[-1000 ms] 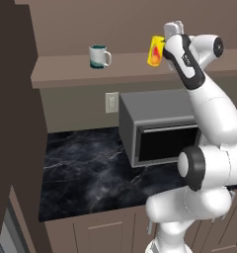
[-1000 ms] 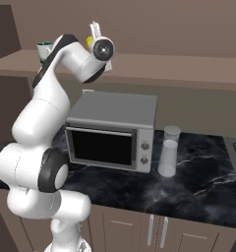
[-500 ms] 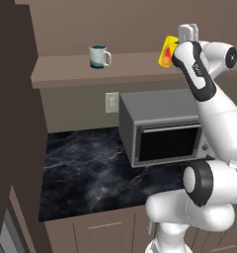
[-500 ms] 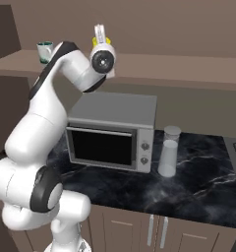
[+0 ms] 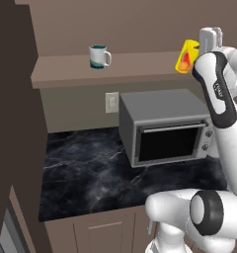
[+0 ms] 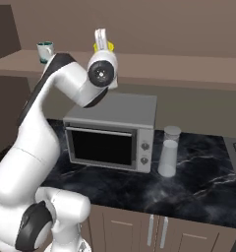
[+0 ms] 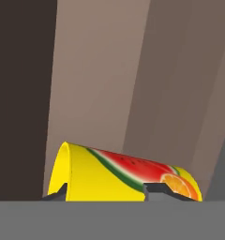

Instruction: There is a tray on the dining counter. Grab the cup, mug, and pitcher and place them on the tray. The pitcher may be placed next to the tray if it cannot fit the tray.

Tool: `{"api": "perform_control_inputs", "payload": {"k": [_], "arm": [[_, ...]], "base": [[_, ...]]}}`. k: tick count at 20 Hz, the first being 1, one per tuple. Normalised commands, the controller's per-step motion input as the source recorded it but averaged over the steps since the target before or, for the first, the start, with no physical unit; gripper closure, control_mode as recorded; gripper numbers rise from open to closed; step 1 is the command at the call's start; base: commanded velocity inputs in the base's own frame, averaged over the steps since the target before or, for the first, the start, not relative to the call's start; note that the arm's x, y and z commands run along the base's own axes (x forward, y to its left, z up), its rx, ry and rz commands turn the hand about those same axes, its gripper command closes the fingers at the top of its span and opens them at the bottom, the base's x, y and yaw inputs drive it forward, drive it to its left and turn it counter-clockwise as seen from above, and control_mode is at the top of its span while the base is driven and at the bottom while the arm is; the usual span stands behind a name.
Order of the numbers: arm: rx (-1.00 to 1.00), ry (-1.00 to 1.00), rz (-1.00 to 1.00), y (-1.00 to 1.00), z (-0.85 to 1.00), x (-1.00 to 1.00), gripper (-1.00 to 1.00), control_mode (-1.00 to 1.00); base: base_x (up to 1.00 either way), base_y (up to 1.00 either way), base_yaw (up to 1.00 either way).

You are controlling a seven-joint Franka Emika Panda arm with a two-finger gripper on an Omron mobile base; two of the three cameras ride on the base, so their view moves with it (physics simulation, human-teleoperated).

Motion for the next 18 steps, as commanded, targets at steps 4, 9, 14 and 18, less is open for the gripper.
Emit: {"api": "perform_control_inputs", "payload": {"k": [4, 9, 14, 18], "arm": [[-0.06, 0.03, 0.0, -0.05, 0.03, -0.79, 1.0, -1.0], [-0.09, 0.14, -0.01, 0.0, 0.0, -0.73, 1.0, -1.0], [-0.05, 0.14, -0.01, 0.0, -0.02, -0.81, 1.0, -1.0], [-0.02, 0.1, -0.03, 0.0, -0.05, -0.79, 1.0, -1.0]], "base": [[0.0, 0.0, 0.0], [0.0, 0.0, 0.0], [0.0, 0.0, 0.0], [0.0, 0.0, 0.0]]}}
